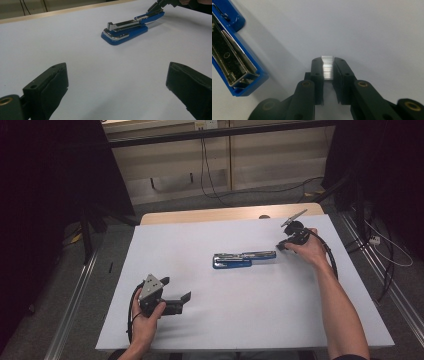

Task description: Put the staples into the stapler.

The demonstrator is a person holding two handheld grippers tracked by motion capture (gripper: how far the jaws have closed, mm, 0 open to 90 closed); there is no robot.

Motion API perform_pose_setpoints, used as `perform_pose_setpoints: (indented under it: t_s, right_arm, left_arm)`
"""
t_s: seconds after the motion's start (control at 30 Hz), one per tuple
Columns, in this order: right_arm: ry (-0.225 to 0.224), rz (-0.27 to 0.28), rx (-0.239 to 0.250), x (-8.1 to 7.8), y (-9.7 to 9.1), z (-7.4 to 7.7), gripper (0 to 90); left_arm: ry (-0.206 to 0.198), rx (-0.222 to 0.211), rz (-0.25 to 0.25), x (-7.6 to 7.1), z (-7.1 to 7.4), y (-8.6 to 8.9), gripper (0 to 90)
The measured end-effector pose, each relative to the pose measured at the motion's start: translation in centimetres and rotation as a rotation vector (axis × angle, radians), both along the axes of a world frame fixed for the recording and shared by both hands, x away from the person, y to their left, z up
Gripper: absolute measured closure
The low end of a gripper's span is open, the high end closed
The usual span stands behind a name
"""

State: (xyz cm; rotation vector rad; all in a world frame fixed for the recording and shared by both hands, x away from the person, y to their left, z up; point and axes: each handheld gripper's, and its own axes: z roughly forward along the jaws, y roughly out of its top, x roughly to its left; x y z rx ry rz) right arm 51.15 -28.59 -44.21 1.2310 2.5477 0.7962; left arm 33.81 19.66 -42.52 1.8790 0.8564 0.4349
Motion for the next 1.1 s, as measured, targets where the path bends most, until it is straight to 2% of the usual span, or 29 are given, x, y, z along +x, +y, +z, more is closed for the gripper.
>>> perform_pose_setpoints:
  t_s: [0.2,0.6,0.8,0.97,1.1]
  right_arm:
    - [0.016,0.006,-0.008,0.0,0.1,0.2,79.3]
    - [-0.002,0.001,0.016,0.0,0.2,0.8,79.3]
    - [-0.031,-0.013,0.055,-0.1,0.0,1.4,79.4]
    - [-0.067,-0.013,0.053,-0.3,0.0,2.0,79.3]
    - [-0.092,-0.007,0.078,-0.6,0.3,2.5,79.3]
  left_arm:
    - [0.003,0.005,0.003,0.0,0.0,0.0,4.4]
    - [-0.002,0.001,0.003,-0.1,0.0,0.3,4.4]
    - [0.000,-0.004,0.013,-0.3,0.0,0.6,4.4]
    - [0.002,-0.006,0.013,-0.3,0.0,0.6,4.4]
    - [0.009,0.000,0.014,-0.1,0.0,0.6,4.4]
